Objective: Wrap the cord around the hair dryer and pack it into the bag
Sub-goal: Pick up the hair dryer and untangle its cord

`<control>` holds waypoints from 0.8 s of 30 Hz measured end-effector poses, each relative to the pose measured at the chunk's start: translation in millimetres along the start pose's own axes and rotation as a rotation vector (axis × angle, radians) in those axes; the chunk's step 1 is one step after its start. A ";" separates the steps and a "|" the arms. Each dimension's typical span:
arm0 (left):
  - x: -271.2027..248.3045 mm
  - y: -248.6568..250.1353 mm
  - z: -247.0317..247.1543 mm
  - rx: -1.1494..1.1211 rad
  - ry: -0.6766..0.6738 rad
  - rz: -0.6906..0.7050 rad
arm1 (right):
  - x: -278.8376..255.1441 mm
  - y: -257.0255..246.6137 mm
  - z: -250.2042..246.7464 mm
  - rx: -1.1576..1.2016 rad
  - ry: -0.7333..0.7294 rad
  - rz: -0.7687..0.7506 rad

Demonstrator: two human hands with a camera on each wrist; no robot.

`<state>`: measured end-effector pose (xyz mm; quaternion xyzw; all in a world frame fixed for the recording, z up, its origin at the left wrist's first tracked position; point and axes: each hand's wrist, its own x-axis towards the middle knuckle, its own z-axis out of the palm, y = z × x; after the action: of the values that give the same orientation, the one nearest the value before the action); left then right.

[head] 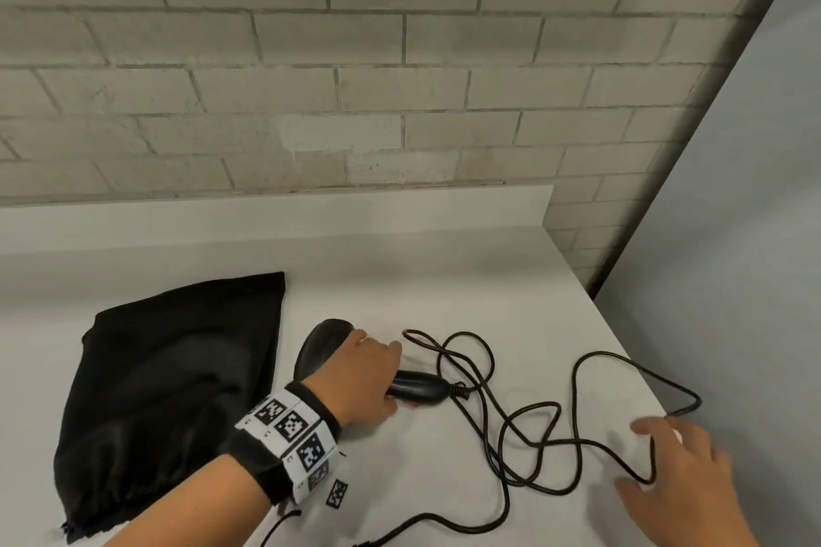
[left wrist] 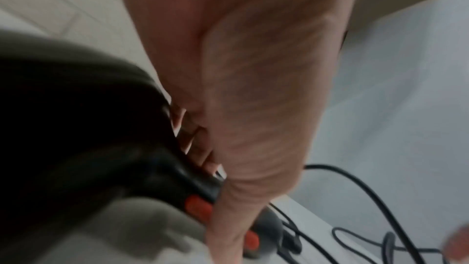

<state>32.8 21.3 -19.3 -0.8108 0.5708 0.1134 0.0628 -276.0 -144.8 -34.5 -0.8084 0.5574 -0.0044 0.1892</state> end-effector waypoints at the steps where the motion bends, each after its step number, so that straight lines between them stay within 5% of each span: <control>1: 3.5 2.4 6.6 0.055 -0.020 0.000 | -4.2 -9.1 -1.3 0.086 0.070 -0.102; 6: 6.3 4.2 13.0 0.093 0.003 0.031 | -25.7 -74.4 1.4 0.409 0.089 -0.520; 10: -13.0 -9.1 -7.2 -0.158 0.022 0.087 | -24.0 -113.4 17.6 0.459 0.028 -0.604; 15: -61.1 -32.6 -33.3 -0.562 0.049 0.105 | -15.7 -134.5 -7.0 0.804 0.016 -0.594; 24: -105.2 -45.3 -34.8 -0.819 0.249 -0.006 | -63.9 -173.4 -15.1 0.952 -0.243 -0.783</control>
<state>45.4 124.5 40.0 -0.7778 0.4795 0.2320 -0.3335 -147.6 -38.4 46.4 -0.7744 0.1313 -0.2293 0.5748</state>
